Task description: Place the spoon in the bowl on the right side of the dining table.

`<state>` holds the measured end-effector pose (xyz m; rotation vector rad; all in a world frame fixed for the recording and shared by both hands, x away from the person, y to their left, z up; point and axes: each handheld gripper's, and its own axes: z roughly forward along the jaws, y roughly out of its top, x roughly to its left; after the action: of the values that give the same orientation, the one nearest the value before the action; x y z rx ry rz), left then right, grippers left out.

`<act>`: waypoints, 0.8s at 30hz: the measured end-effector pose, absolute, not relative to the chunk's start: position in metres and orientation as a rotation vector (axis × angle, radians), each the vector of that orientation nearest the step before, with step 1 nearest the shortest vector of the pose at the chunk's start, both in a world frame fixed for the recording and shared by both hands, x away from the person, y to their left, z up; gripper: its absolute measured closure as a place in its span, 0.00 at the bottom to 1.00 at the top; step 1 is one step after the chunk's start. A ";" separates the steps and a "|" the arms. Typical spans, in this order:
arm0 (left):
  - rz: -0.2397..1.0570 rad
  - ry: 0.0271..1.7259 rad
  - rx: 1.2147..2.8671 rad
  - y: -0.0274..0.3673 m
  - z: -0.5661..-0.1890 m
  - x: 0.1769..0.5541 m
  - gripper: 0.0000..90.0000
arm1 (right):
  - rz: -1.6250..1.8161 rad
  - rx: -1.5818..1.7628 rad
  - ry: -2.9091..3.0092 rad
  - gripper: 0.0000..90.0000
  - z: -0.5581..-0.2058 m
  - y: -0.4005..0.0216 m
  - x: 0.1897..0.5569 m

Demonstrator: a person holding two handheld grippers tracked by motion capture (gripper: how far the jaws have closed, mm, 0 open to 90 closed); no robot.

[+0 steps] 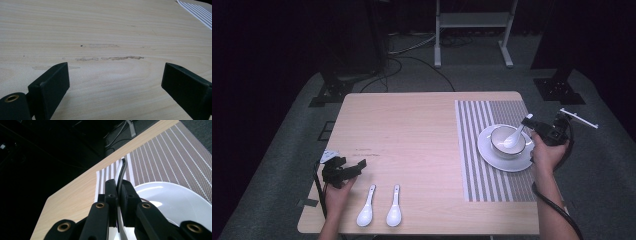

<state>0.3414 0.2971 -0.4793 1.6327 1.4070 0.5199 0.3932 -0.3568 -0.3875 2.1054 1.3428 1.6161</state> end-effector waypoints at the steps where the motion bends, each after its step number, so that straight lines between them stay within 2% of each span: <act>1: 0.520 1.407 1.633 0.297 -0.479 0.341 0.07 | 1.616 2.105 1.343 0.94 -0.388 -0.357 0.393; 24: 0.519 1.411 1.634 0.297 -0.479 0.341 0.07 | 1.558 2.172 1.414 0.94 -0.430 -0.359 0.396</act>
<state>0.3414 0.2969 -0.4794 1.6340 1.4107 0.5186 0.3958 -0.3591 -0.4304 2.1717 1.4143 1.5579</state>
